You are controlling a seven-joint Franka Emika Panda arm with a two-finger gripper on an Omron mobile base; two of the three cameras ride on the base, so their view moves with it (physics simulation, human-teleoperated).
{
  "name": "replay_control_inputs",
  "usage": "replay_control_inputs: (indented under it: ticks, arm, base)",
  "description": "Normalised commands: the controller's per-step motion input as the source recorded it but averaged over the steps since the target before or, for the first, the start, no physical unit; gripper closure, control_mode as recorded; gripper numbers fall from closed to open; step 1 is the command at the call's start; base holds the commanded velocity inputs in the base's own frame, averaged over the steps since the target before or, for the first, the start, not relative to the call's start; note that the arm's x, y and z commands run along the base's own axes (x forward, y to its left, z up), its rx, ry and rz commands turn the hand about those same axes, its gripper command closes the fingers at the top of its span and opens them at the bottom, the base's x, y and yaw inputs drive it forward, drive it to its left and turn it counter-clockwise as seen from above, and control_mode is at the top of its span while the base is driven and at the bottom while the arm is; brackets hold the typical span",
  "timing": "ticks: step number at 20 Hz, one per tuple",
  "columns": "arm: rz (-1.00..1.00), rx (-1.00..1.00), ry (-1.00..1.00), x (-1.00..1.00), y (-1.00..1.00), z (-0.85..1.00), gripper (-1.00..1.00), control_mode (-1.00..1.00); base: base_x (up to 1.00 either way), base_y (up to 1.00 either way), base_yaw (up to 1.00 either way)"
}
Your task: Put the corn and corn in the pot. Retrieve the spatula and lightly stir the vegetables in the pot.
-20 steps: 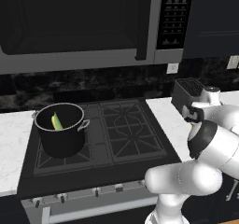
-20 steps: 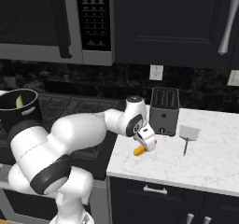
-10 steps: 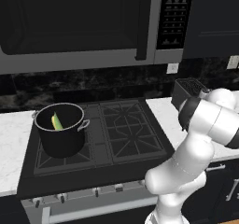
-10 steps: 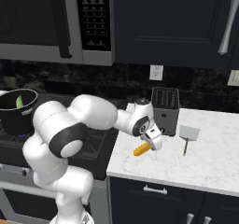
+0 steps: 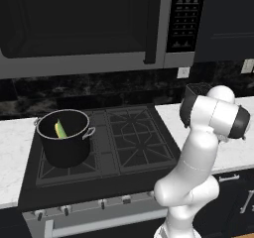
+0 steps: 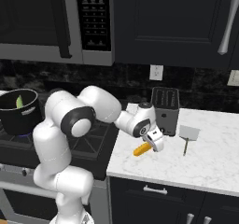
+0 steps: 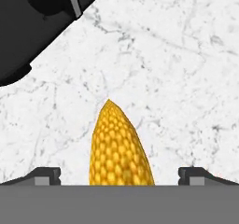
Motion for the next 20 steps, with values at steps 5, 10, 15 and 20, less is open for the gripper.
replay_control_inputs:
  ticks: [5,10,15,20]
  arm:
    - [0.00,-0.01,0.00,0.00,0.00,-0.38,1.00,-1.00]
    - [0.01,-0.02,-0.01,-0.05,0.01,-0.06,1.00,-1.00]
    - [0.04,-0.02,-0.17,-0.54,0.11,0.29,1.00,-1.00]
    - [0.10,-0.01,-0.25,-0.73,0.40,0.88,1.00,-1.00]
  base:
    - [0.00,0.00,0.00]
    - [0.00,0.00,0.00]
    - [0.00,0.00,0.00]
    - [0.00,0.00,0.00]
